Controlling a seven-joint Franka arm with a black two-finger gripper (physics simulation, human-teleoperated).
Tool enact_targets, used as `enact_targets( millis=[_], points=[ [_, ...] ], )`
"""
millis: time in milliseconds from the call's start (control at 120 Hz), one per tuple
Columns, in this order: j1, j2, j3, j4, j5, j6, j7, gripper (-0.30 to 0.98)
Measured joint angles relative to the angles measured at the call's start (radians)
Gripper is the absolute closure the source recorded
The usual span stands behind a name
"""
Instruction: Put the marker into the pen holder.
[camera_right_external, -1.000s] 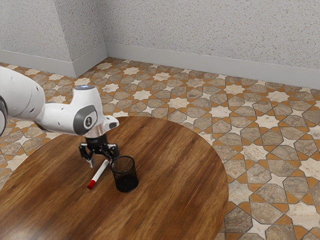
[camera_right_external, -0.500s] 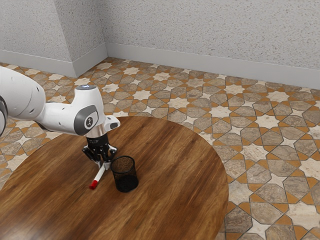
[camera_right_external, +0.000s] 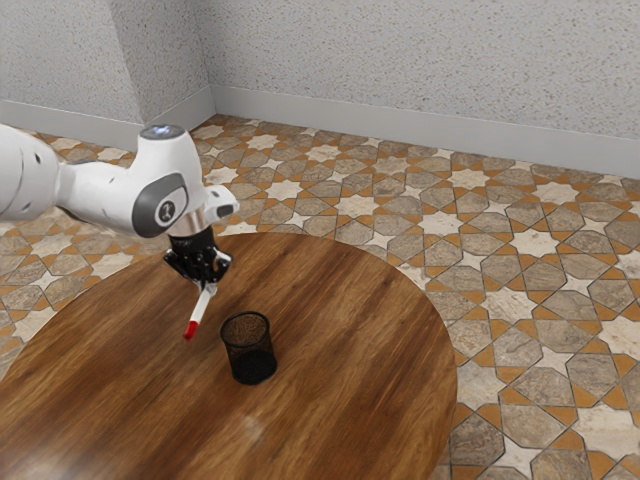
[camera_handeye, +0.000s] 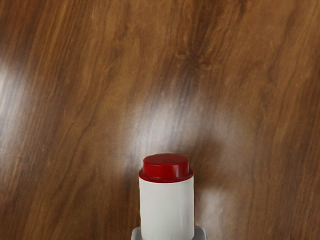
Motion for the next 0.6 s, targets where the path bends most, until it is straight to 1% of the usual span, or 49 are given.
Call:
enact_targets(
  millis=[117,233,333,433,508,600],
  points=[
    [-0.002,-0.078,-0.047,-0.013,0.07,0.021,-0.006,0.79],
    [-0.006,-0.154,-0.099,-0.067,0.15,0.107,-0.014,0.79],
    [-0.021,-0.238,-0.123,-0.144,0.243,0.206,-0.022,0.79],
    [-0.006,-0.3,-0.176,-0.199,0.334,0.28,-0.04,0.79],
    [-0.006,-0.356,-0.209,-0.264,0.369,0.315,-0.069,0.79],
    [-0.013,-0.392,-0.233,-0.305,0.39,0.34,-0.114,0.79]
  ],
)
